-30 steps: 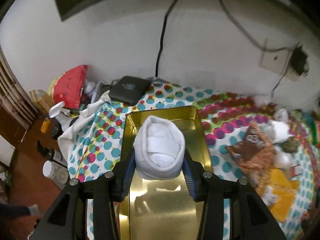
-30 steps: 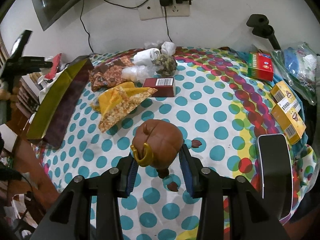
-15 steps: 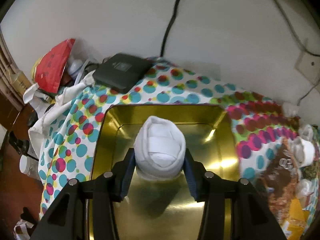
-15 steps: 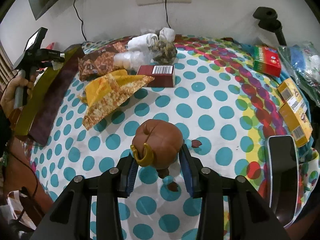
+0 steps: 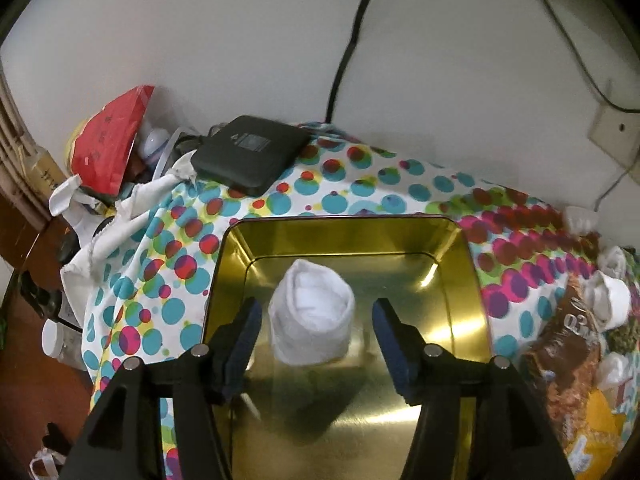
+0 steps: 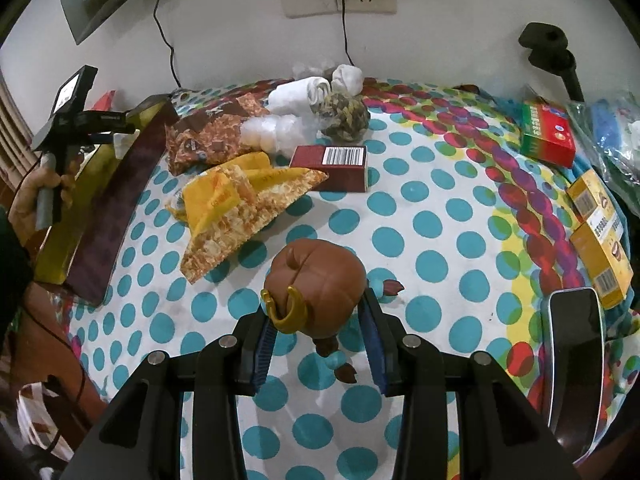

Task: Organize objects
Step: 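Carry the white sock over the gold tray and open the left gripper, then carry the brown figurine to the gold tray and release it with the right gripper, then move the right gripper to the red barcode box and grasp it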

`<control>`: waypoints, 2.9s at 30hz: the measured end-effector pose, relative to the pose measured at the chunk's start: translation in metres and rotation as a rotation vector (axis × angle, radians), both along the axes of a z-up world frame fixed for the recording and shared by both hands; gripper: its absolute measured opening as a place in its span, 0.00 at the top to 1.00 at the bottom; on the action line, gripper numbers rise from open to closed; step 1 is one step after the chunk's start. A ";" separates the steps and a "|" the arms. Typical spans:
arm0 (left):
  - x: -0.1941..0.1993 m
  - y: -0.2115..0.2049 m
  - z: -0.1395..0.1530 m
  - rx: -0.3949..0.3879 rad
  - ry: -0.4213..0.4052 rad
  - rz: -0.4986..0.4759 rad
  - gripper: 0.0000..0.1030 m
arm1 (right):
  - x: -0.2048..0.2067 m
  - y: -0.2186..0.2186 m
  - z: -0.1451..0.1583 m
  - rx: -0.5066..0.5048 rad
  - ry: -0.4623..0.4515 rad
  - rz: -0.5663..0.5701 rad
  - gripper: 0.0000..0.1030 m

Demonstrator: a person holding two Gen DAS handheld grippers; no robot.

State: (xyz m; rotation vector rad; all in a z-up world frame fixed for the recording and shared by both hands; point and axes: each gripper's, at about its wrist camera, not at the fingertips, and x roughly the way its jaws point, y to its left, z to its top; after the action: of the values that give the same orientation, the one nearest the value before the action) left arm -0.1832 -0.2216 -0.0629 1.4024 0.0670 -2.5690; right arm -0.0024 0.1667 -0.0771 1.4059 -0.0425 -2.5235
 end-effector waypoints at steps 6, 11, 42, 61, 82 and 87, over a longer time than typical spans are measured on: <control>0.039 0.009 0.035 -0.008 0.050 -0.031 0.42 | 0.005 -0.012 0.017 0.003 0.034 0.024 0.64; 0.109 0.008 0.062 -0.010 0.074 -0.008 0.43 | 0.009 -0.036 0.046 -0.013 0.085 0.073 0.64; 0.312 -0.073 0.037 0.041 0.058 0.172 0.43 | -0.157 -0.372 0.020 0.123 -0.034 0.399 0.64; 0.303 -0.071 0.035 0.037 0.037 0.192 0.43 | -0.176 -0.393 0.005 0.156 -0.039 0.383 0.53; 0.262 0.106 0.059 0.075 0.130 -0.180 0.43 | -0.056 -0.025 0.039 0.172 0.057 0.112 0.36; 0.250 0.143 0.046 0.089 0.086 -0.231 0.42 | -0.057 0.010 0.017 0.124 0.029 0.077 0.36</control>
State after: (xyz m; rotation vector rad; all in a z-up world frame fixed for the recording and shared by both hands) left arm 0.0671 -0.0781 -0.0173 1.4042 0.0346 -2.8473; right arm -0.0597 0.1772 -0.0606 1.3867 0.1724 -2.5210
